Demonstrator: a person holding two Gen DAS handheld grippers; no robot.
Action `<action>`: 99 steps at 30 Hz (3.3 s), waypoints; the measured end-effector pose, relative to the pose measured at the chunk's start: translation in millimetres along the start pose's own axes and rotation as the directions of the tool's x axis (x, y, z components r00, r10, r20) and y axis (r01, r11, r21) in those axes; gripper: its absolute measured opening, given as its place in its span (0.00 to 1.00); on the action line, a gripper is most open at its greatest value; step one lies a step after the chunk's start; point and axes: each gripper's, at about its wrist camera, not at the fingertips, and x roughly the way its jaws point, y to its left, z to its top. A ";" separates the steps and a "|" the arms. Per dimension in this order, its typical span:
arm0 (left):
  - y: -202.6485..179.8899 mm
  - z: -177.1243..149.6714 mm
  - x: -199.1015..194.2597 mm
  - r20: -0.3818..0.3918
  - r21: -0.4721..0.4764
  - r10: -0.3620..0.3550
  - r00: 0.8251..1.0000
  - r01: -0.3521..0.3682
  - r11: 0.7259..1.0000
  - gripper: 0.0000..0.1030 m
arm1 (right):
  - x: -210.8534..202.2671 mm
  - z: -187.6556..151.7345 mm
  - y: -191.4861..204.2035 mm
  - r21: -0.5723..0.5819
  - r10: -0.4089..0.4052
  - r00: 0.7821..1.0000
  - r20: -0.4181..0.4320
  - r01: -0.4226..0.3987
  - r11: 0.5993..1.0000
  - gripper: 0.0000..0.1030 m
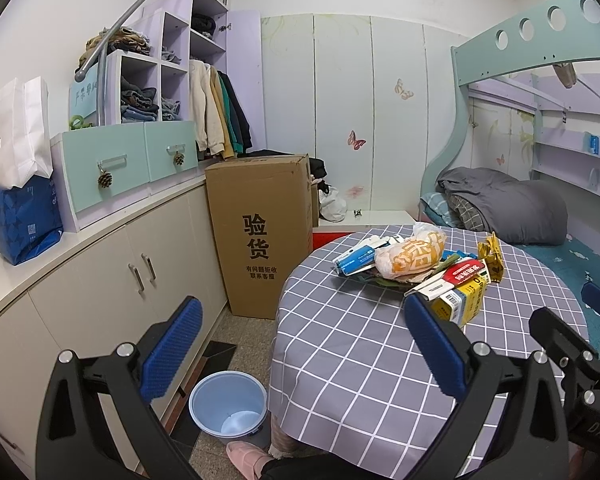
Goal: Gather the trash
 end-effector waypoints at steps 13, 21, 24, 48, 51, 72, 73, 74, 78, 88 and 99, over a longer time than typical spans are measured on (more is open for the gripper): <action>0.5 -1.5 2.6 -0.006 0.003 0.000 1.000 0.000 1.000 0.96 | 6.0 1.3 -4.4 0.001 -0.006 1.000 -0.011 0.006 1.000 0.94; -4.3 -2.9 13.6 -0.027 0.016 0.004 1.000 -0.004 1.000 0.96 | 15.2 -1.4 -4.9 -0.007 -0.007 0.999 -0.039 0.007 1.000 0.94; -7.2 -4.5 19.3 -0.042 0.022 0.001 0.999 -0.001 1.000 0.96 | 19.7 -2.3 -9.3 0.005 -0.013 0.999 -0.049 0.013 1.000 0.94; -88.7 28.3 166.7 -0.262 0.127 -0.260 0.929 0.300 0.945 0.96 | 107.2 22.6 -101.1 0.169 -0.132 0.978 -0.163 0.160 0.973 0.94; -99.3 33.5 195.4 -0.300 0.119 -0.279 0.912 0.326 0.938 0.96 | 121.2 26.2 -114.8 0.177 -0.142 0.973 -0.182 0.174 0.969 0.94; -113.5 68.5 228.3 -0.232 0.020 -0.355 0.906 0.369 0.929 0.40 | 264.3 39.5 -205.9 0.394 -0.066 0.899 -0.432 0.254 0.883 0.94; -111.9 70.9 226.8 -0.220 0.009 -0.348 0.911 0.359 0.933 0.40 | 270.7 38.0 -208.8 0.400 -0.056 0.892 -0.449 0.257 0.880 0.93; -109.5 73.7 224.5 -0.204 -0.006 -0.339 0.918 0.345 0.939 0.40 | 274.3 36.1 -209.0 0.404 -0.045 0.886 -0.462 0.256 0.878 0.90; -102.5 81.1 215.6 -0.171 -0.038 -0.327 0.929 0.326 0.945 0.40 | 277.2 31.9 -207.6 0.392 -0.035 0.878 -0.477 0.248 0.886 0.50; -62.5 91.6 178.3 -0.088 -0.116 -0.343 0.935 0.332 0.936 0.40 | 208.5 74.0 -177.5 0.293 -0.157 0.948 -0.278 0.239 0.926 0.42; 48.1 74.3 138.5 -0.049 -0.229 -0.275 0.960 0.258 0.939 0.40 | 168.5 108.1 -19.7 0.198 0.204 0.964 -0.169 -0.169 0.966 0.43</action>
